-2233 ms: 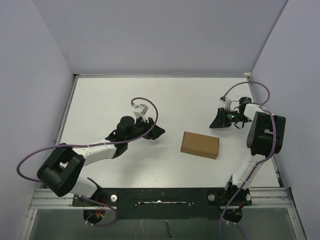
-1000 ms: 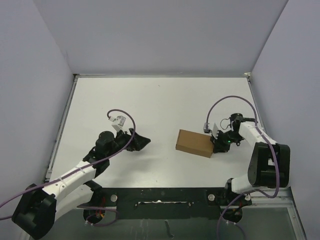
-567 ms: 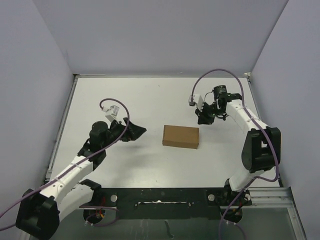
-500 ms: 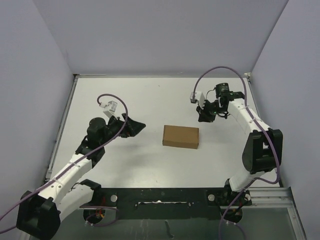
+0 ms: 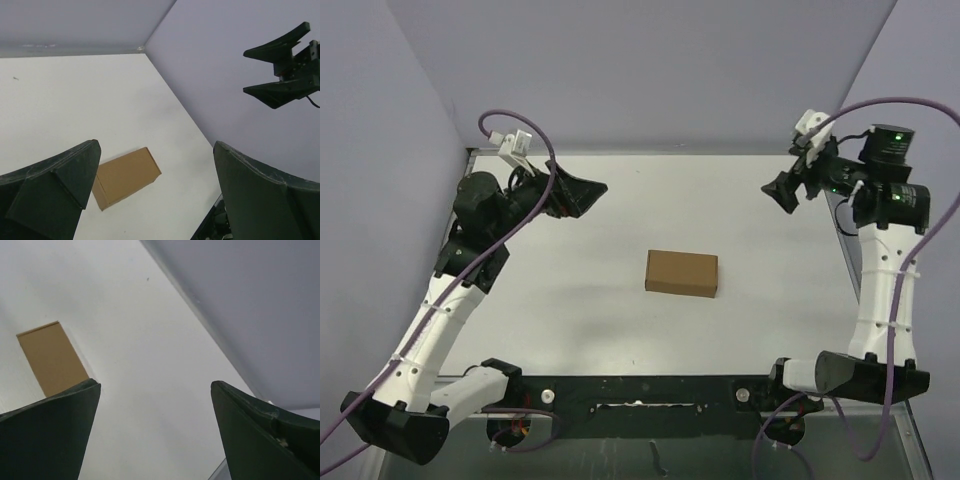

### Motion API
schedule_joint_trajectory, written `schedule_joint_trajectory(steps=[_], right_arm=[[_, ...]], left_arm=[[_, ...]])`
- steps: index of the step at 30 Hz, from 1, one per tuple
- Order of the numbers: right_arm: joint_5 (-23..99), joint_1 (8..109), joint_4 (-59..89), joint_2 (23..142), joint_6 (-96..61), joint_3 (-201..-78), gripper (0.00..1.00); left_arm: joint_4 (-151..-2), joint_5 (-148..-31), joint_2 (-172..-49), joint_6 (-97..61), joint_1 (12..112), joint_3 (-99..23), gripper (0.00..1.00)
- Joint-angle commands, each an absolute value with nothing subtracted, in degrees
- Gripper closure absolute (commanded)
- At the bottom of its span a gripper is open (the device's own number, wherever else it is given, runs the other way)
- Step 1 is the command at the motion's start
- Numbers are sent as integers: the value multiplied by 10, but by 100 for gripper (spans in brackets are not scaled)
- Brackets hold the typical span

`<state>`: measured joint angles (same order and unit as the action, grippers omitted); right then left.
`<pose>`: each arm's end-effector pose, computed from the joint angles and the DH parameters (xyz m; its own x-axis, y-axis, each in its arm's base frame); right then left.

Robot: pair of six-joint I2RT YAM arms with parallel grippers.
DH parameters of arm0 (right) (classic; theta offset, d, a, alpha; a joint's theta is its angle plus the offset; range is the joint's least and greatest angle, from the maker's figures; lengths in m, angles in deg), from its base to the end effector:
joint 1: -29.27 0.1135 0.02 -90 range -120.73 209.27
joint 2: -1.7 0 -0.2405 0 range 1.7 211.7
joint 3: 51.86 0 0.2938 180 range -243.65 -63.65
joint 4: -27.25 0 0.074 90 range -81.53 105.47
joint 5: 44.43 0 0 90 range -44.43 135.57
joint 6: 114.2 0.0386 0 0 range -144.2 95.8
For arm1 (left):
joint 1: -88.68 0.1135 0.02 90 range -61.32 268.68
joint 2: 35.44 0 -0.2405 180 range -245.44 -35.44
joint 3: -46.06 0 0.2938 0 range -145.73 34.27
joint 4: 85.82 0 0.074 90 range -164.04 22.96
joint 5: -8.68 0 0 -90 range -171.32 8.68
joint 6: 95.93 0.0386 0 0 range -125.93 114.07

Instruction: Fold the paper box

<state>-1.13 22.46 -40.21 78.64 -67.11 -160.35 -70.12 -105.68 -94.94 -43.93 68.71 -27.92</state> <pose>0.2986 -0.0074 0.4426 -0.0834 -0.4603 -0.8838 -0.7656 0.5973 -0.2388 0.2686 -0.1145 0.3919 -0.4459 -0.4347 -0.7824 0.5383 0.5682 -0.6224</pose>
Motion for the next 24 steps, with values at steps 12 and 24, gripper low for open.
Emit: schedule_joint_trajectory(steps=[12,24], right_arm=[[41,152,-331,688,-316,-1702,2],[116,151,-320,641,-233,-1675,2]], left_arm=[[-530,-1029,-943,-348,691,-464,2],[-531,-1039,-922,-357,697,-439,2]])
